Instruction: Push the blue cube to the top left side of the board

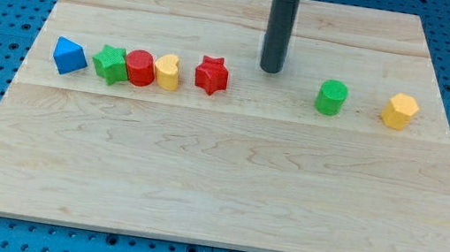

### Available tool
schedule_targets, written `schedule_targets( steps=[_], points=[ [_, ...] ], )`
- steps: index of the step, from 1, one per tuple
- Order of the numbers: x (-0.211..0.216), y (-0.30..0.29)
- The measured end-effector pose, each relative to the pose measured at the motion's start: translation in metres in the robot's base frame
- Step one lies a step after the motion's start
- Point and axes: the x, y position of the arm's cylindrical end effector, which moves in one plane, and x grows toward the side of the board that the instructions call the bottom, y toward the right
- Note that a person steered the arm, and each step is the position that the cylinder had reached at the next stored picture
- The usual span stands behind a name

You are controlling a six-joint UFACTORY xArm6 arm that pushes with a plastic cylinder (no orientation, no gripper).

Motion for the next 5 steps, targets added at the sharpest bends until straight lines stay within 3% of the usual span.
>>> schedule_targets(
  steps=[1,3,4,5],
  points=[
    [-0.024,0.030],
    [-0.075,0.010],
    [-0.090,-0.044],
    [-0.078,-0.013]
  ],
)
